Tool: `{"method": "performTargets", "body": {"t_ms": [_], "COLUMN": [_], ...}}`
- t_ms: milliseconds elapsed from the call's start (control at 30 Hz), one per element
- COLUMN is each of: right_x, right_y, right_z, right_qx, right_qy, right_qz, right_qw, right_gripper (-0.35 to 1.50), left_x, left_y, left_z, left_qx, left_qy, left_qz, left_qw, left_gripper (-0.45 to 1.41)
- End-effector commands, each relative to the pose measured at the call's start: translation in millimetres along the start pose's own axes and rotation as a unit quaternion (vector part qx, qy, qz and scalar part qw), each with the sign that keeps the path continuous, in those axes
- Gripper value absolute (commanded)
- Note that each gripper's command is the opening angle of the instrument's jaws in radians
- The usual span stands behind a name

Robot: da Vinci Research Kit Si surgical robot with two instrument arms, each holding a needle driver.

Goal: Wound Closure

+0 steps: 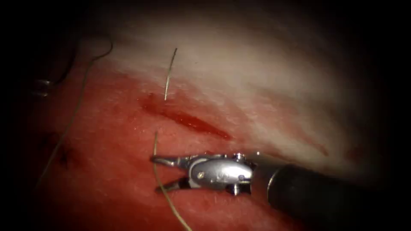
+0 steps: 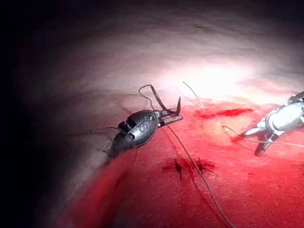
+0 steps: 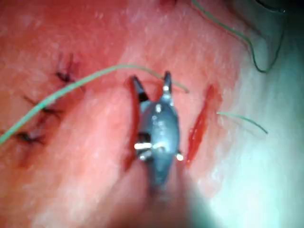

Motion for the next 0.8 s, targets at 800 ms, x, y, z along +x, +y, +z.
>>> {"method": "performTargets", "body": {"t_ms": [800], "right_x": [-0.6], "right_y": [0.2], "right_z": [-1.4], "right_qx": [-0.013], "right_qy": [-0.002], "right_qz": [0.007], "right_qw": [1.000], "right_gripper": [1.11], "left_x": [-15.3], "left_y": [-5.5], "left_z": [0.8], "left_qx": [0.065], "left_qy": [-0.037], "left_qz": [-0.031], "left_qw": [0.997], "left_gripper": [-0.45]}}
